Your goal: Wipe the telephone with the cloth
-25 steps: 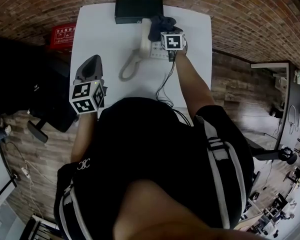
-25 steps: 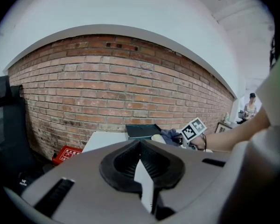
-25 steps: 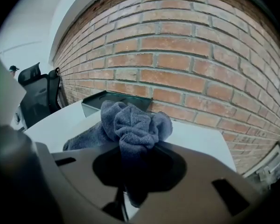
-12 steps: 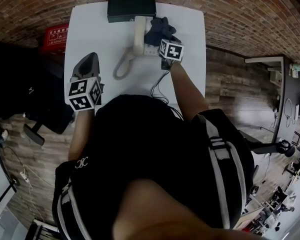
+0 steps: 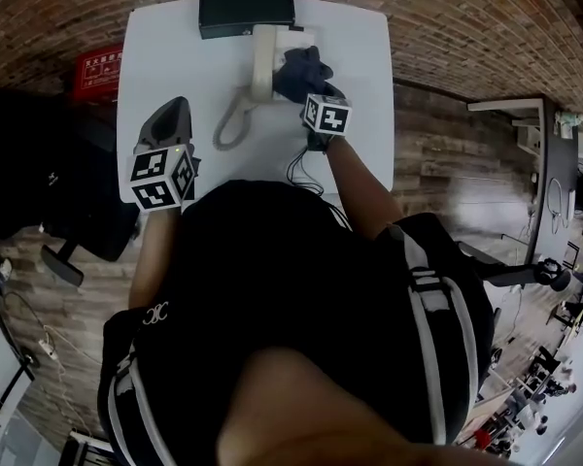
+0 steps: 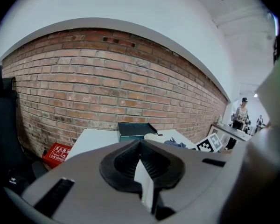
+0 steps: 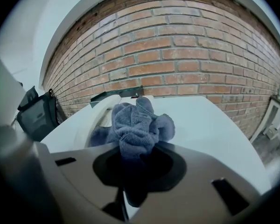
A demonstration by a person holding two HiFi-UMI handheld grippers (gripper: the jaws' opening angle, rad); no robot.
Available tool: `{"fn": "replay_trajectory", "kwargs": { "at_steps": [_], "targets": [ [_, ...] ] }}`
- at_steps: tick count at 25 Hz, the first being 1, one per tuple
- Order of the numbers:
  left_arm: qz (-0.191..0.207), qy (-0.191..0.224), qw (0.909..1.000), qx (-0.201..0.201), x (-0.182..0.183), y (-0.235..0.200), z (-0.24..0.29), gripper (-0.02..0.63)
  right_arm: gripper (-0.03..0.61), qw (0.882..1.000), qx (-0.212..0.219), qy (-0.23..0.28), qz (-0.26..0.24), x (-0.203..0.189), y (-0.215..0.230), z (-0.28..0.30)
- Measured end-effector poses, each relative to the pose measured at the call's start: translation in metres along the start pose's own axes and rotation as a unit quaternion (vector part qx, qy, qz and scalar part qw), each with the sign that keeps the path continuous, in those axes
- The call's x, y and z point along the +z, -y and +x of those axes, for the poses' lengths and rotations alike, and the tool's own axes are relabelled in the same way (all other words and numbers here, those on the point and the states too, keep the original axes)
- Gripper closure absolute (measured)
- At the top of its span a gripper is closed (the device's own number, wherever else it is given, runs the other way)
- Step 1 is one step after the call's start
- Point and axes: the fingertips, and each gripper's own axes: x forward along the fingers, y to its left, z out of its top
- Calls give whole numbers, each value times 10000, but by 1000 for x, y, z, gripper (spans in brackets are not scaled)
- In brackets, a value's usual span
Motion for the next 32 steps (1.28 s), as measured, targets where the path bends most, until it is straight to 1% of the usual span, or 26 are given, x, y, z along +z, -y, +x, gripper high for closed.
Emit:
{"fn": "replay_trajectory", "kwargs": {
  "at_steps": [5,10,13,16,21,26,28,32],
  "targets": [
    [2,12,10000,-57,2,-1,4,620,528,9999,49,-47,-136,-22,-8,-9],
    [79,18,9999,-141,7,4,7,620,528,9998,71,-89,-136,-23,-12,-16],
    [101,4,9998,-166,6,6,8,620,528,9996,143,-43,-246,-32,-19,-18],
    [108,-23,9998,-154,6,4,9,620,528,9987,167,-70,-475,-37,-29,-17],
    [176,-13,9996,-218,9,8,12,620,528,9932,253,-206,-1116,-31,-47,-9],
    [255,2,9993,-274,11,13,10,620,528,9865,686,-274,-1464,-31,-75,-1],
    [244,1,9994,-236,10,12,8,620,528,9843,717,-285,-1585,-30,-78,1],
    [234,-2,9996,-161,10,11,3,620,528,9831,700,-321,-1658,-27,-70,5]
  ]
}}
